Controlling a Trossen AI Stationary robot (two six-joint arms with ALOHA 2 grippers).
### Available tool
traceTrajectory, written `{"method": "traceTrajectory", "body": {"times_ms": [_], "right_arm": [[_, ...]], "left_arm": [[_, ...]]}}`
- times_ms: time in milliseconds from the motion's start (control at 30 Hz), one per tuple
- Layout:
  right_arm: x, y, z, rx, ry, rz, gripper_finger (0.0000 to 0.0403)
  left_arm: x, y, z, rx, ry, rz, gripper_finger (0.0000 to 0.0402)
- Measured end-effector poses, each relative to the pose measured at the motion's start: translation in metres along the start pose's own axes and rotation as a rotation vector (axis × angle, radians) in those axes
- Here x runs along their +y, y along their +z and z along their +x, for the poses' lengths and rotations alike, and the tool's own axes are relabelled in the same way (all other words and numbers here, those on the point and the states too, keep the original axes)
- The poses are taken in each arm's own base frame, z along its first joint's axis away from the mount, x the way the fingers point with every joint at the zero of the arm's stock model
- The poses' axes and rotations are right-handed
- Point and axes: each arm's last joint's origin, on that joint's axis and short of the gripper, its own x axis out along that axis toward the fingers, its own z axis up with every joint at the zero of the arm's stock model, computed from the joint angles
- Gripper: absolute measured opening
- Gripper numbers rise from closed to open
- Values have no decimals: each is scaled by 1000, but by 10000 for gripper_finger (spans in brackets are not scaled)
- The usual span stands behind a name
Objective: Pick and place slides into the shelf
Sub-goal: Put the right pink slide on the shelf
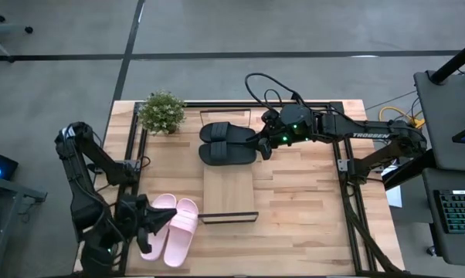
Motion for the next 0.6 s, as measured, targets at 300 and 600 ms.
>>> {"method": "traceTrajectory", "body": {"times_ms": [300,600], "right_arm": [[0,0,0,0,3,1,141],[1,0,0,14,23,9,141]], "left_arm": [[-1,-12,2,-122,17,-34,0],[-1,-25,4,-132,20,-10,0]]}}
